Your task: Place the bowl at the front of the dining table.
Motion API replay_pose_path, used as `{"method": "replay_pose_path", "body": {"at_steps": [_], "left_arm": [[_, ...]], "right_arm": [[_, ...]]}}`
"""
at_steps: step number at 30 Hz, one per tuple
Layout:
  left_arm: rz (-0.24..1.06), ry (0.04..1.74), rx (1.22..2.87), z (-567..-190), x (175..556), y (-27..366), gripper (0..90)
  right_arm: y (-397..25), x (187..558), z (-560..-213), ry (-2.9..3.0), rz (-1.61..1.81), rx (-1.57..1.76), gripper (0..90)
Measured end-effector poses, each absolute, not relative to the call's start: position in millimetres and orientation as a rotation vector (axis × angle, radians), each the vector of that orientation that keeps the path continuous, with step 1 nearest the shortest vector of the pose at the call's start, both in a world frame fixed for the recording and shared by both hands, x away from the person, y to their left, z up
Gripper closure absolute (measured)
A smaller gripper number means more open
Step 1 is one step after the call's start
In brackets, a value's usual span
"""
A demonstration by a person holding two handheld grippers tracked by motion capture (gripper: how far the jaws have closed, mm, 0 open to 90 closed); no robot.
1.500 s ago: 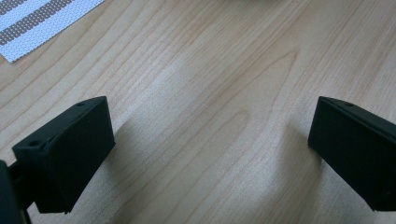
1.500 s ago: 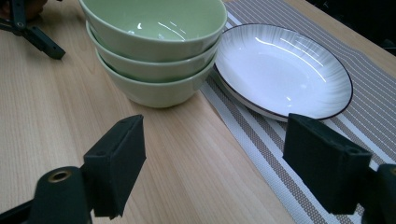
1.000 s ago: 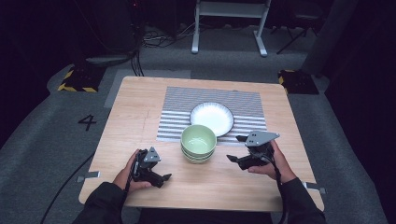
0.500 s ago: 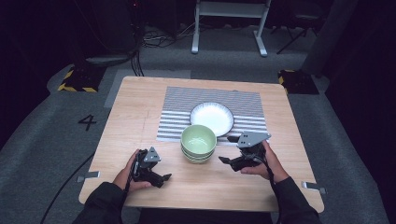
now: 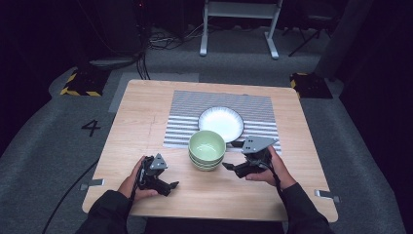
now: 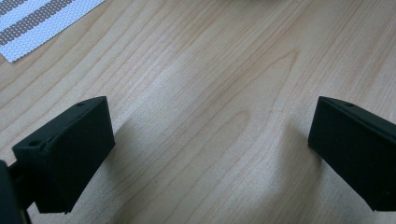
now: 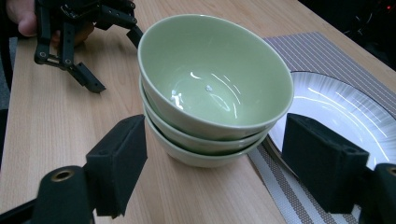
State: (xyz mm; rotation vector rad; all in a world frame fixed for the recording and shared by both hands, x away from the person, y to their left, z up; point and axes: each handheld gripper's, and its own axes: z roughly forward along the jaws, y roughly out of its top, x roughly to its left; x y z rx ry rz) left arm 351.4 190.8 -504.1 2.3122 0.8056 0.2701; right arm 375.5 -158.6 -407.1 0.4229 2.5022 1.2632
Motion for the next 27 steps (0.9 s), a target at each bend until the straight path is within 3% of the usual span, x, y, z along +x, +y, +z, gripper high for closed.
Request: {"method": "replay_pose_path", "body": {"at_steps": [27], "left_arm": [[0.269, 0.805, 2.312, -504.1, 351.4, 190.8, 0.3]], "right_arm": [[-110.2, 388.1, -411.5, 2.588, 1.292, 0.326, 27.8]]}}
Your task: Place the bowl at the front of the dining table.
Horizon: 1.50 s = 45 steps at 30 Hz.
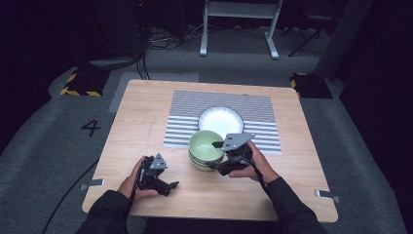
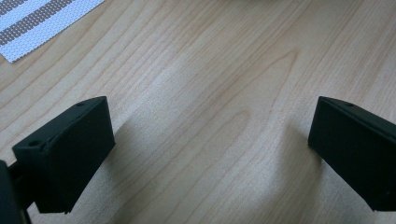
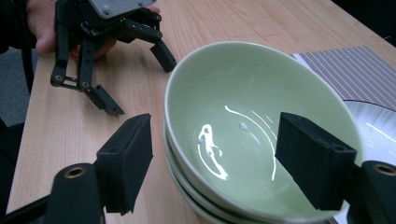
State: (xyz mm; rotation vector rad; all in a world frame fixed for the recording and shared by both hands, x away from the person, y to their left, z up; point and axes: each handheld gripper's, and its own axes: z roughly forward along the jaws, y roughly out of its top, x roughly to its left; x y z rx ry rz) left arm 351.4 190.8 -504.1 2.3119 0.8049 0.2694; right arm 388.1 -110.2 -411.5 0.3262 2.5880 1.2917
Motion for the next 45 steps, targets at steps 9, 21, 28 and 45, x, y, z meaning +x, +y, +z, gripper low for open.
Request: {"method": "replay_pose_path", "body": {"at_steps": [9, 21, 28, 45], "left_arm": [[0.271, 0.805, 2.313, -504.1, 351.4, 190.9, 0.3], [0.269, 0.805, 2.312, -504.1, 351.4, 190.8, 0.3], [0.269, 0.805, 2.312, -504.1, 351.4, 190.8, 0.3], [0.270, 0.806, 2.313, -504.1, 351.4, 190.9, 0.3]], "right_arm": [[-97.2, 396.2, -417.7, 2.641, 1.290, 0.333, 33.2], [-86.0, 398.8, -422.0, 2.667, 1.277, 0.341, 40.0], [-88.0, 398.3, -421.4, 2.686, 1.333, 0.323, 57.9], [-86.0, 394.6, -416.1, 2.749, 1.303, 0.199, 82.6]]}}
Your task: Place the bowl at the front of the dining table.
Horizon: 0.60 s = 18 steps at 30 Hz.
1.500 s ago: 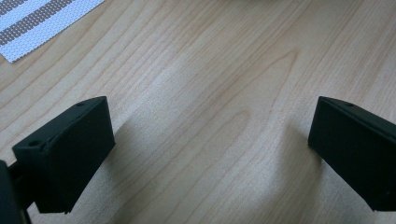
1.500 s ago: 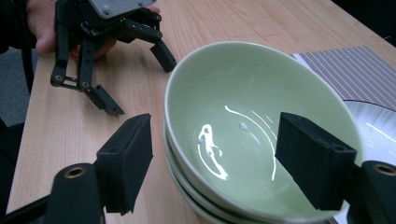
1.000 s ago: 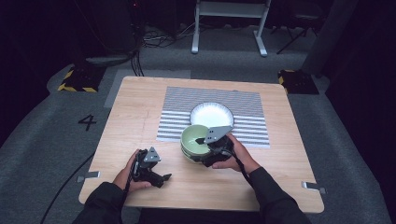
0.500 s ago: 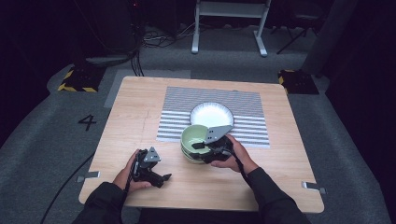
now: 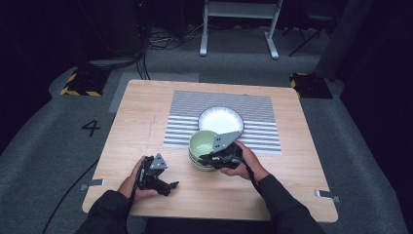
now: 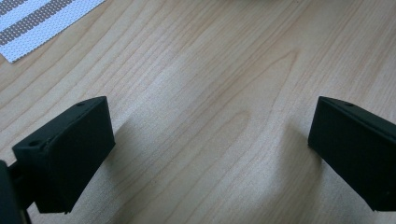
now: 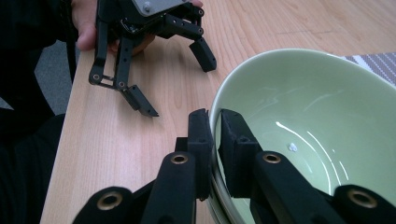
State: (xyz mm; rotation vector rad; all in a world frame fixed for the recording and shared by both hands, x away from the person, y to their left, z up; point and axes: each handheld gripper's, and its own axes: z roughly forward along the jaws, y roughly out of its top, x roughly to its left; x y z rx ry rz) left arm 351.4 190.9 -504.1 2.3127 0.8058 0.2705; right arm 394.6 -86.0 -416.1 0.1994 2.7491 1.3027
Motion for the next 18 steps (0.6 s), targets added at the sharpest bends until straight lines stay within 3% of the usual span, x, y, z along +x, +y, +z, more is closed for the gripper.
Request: {"method": "replay_pose_path", "body": {"at_steps": [18], "left_arm": [[0.270, 0.805, 2.313, -504.0, 351.4, 190.9, 0.3]], "right_arm": [[-88.6, 394.2, -411.0, 2.742, 1.305, 0.199, 84.7]]}}
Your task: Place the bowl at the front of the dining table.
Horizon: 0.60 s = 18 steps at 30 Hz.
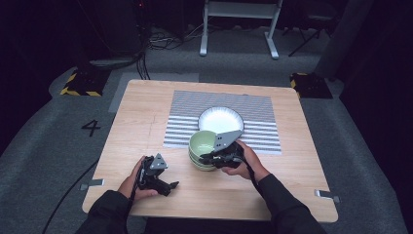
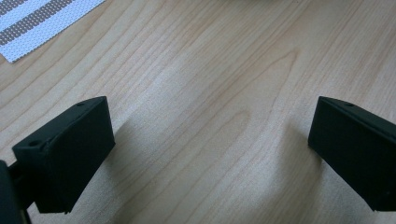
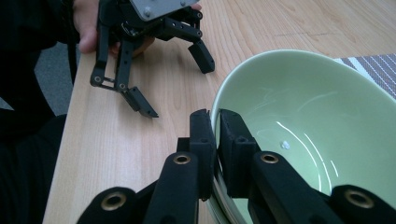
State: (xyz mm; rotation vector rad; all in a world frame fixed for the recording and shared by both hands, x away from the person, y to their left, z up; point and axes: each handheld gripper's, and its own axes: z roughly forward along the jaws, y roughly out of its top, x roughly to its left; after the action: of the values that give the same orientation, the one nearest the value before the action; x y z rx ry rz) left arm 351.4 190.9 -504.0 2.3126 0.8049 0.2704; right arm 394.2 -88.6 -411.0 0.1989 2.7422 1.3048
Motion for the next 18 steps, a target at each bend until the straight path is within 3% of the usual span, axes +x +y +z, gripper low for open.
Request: {"method": "replay_pose_path", "body": {"at_steps": [18], "left_arm": [[0.271, 0.805, 2.311, -504.2, 351.4, 190.8, 0.3]], "right_arm": [[-93.6, 393.9, -406.2, 2.736, 1.373, 0.235, 86.0]]}}
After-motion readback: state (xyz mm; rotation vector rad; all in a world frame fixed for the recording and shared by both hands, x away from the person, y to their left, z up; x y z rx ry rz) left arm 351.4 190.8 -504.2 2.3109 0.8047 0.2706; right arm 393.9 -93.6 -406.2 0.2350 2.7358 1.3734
